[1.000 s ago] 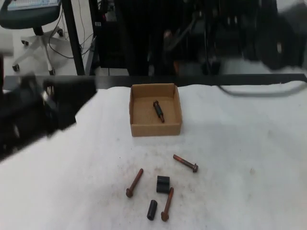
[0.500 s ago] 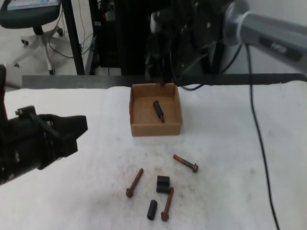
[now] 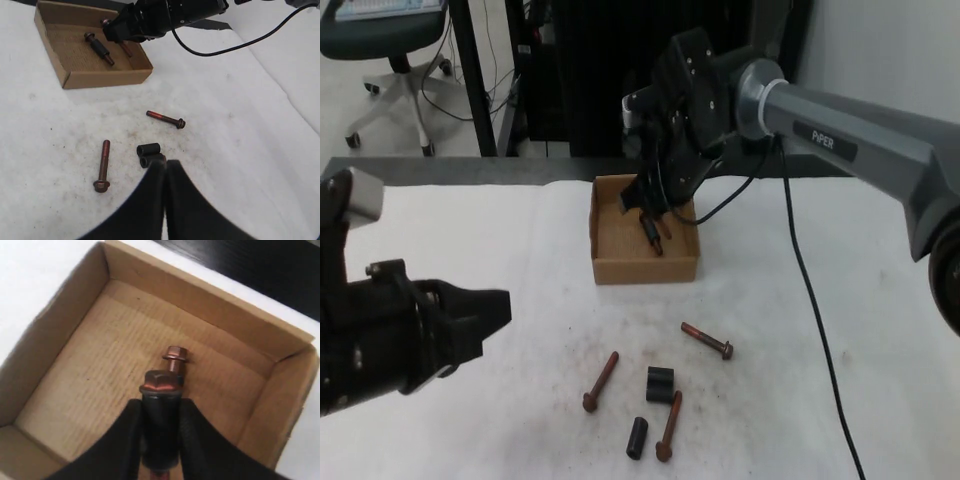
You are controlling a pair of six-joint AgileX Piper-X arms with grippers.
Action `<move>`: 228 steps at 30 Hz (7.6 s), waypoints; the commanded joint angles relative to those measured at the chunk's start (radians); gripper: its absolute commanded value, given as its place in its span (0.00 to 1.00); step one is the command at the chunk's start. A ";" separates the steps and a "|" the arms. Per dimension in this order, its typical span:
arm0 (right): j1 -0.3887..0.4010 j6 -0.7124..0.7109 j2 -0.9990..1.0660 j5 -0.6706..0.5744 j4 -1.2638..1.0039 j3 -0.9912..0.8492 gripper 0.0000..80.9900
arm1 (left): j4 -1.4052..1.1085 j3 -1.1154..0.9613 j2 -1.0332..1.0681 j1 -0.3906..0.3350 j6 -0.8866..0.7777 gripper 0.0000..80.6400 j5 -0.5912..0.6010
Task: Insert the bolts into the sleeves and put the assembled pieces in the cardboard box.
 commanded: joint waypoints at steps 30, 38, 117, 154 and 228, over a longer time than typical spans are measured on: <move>-0.026 -0.017 -0.072 0.054 0.062 -0.017 0.27 | 0.023 -0.003 -0.011 0.001 0.007 0.00 0.006; -0.026 -0.030 -0.178 -0.011 0.414 -0.017 0.01 | -0.043 -0.005 -0.011 -0.002 0.013 0.00 -0.002; 0.254 -0.987 -0.084 -0.327 0.291 0.207 0.38 | 0.330 -0.028 0.015 -0.001 0.410 0.00 -0.698; 0.266 -1.046 -0.075 -0.234 0.313 0.202 0.38 | 0.348 -0.028 0.015 -0.001 0.410 0.00 -0.698; 0.263 -1.090 0.060 -0.267 0.334 0.014 0.15 | 0.358 0.038 0.015 -0.029 0.395 0.00 -0.690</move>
